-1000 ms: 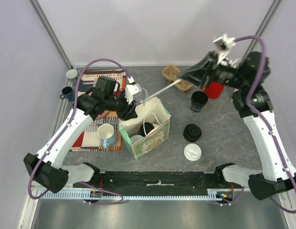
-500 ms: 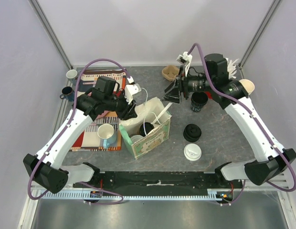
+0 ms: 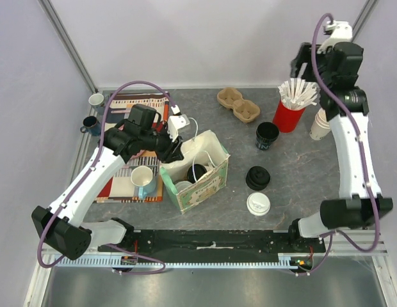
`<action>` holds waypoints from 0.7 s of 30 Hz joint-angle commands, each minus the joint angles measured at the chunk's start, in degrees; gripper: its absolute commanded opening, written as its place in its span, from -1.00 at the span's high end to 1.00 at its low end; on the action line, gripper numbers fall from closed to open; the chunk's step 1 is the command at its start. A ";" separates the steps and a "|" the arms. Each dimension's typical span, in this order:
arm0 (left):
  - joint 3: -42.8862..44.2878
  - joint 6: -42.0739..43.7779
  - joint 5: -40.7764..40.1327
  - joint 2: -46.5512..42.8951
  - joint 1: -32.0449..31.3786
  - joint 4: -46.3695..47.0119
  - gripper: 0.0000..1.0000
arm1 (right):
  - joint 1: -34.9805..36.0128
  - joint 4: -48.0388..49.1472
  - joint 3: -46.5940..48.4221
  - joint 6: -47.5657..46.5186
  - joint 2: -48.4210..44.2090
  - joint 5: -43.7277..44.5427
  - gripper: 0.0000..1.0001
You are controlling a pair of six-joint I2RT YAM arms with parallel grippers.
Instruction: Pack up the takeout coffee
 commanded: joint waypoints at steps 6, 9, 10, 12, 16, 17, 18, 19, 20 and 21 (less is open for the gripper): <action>-0.52 -0.28 1.34 -2.14 0.02 -0.64 0.16 | -16.08 6.37 -0.28 8.56 21.02 10.89 -0.47; -0.96 -0.72 1.69 -2.23 0.02 -0.64 0.16 | -16.79 8.57 0.42 8.82 24.10 9.57 -0.37; -1.14 -1.16 1.78 -2.31 0.02 -0.55 0.16 | -16.79 8.93 0.60 8.74 24.63 9.04 -0.33; -1.49 -1.34 2.13 -2.40 0.02 -0.55 0.16 | -16.79 10.24 0.69 8.65 25.51 9.04 -0.15; -1.67 -1.43 2.13 -2.23 0.02 -0.64 0.16 | -16.88 11.12 0.69 8.39 25.96 9.39 -0.02; -1.58 -1.34 2.13 -2.23 0.02 -0.64 0.16 | -16.79 11.39 0.60 8.12 25.87 9.48 -0.03; -1.58 -1.34 2.13 -1.96 0.02 -0.64 0.16 | -16.88 11.56 0.60 7.51 25.78 9.30 -0.05; -1.58 -1.34 2.13 -1.96 0.02 -0.55 0.15 | -16.79 11.74 0.86 7.16 25.78 9.13 -0.06; -1.49 -1.25 2.21 -1.88 0.02 -0.55 0.15 | -16.71 12.00 0.95 6.98 25.78 8.87 -0.06; -1.40 -1.25 2.22 -1.70 0.02 -0.47 0.16 | -16.70 12.00 1.13 6.11 25.87 8.86 -0.05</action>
